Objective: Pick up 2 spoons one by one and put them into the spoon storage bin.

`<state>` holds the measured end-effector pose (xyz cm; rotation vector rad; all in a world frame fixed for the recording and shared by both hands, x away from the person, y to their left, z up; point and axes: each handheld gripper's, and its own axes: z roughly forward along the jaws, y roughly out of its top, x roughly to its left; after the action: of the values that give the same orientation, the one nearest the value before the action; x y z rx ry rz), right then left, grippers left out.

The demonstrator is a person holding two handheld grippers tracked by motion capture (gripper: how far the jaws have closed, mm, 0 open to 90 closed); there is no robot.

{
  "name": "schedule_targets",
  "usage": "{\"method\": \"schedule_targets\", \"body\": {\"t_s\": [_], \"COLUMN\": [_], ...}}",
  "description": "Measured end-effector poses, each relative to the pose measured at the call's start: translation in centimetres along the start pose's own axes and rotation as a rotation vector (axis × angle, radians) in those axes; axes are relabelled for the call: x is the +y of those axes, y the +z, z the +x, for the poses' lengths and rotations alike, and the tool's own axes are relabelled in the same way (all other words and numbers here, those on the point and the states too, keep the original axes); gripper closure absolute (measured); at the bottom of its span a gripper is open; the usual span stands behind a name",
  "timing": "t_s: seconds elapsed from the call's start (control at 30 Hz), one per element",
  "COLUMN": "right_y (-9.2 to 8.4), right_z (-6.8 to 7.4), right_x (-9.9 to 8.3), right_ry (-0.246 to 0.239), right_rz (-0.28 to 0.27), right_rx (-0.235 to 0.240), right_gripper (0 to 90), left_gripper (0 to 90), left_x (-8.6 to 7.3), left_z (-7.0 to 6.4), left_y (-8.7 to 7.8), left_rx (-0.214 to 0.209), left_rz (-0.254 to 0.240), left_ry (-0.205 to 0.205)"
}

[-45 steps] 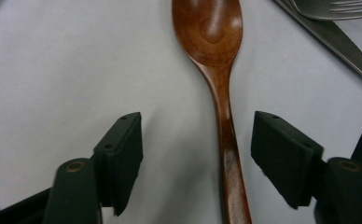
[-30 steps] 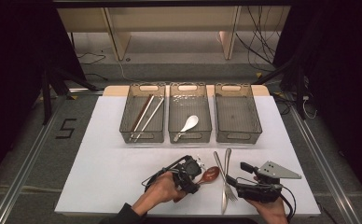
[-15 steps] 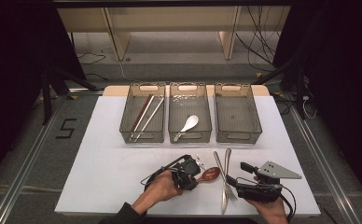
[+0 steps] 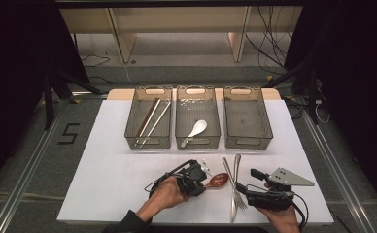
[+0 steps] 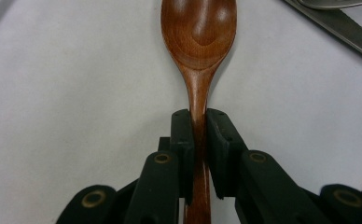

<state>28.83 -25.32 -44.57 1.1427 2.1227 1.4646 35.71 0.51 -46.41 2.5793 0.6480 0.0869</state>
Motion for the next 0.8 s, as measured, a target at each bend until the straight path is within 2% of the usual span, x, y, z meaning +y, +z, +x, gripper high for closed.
{"method": "schedule_targets", "body": {"t_s": [0.4, 0.63, 0.8], "right_y": [0.0, 0.0, 0.0], "right_z": [0.0, 0.0, 0.0], "right_x": [0.0, 0.0, 0.0], "right_ry": [0.003, 0.003, 0.003], "right_rz": [-0.001, -0.001, -0.001], "right_rx": [-0.001, -0.002, -0.003], "right_gripper": [25.3, 25.3, 25.2], "left_gripper": [81.3, 81.3, 81.2], "left_x": [-0.2, -0.1, -0.2], "left_z": [1.3, 2.5, 3.9], "left_y": [-1.9, -4.1, -5.6], "left_rx": [0.002, 0.019, 0.035], "left_rz": [-0.050, -0.121, -0.183], "left_ry": [-0.026, -0.062, -0.107]}}
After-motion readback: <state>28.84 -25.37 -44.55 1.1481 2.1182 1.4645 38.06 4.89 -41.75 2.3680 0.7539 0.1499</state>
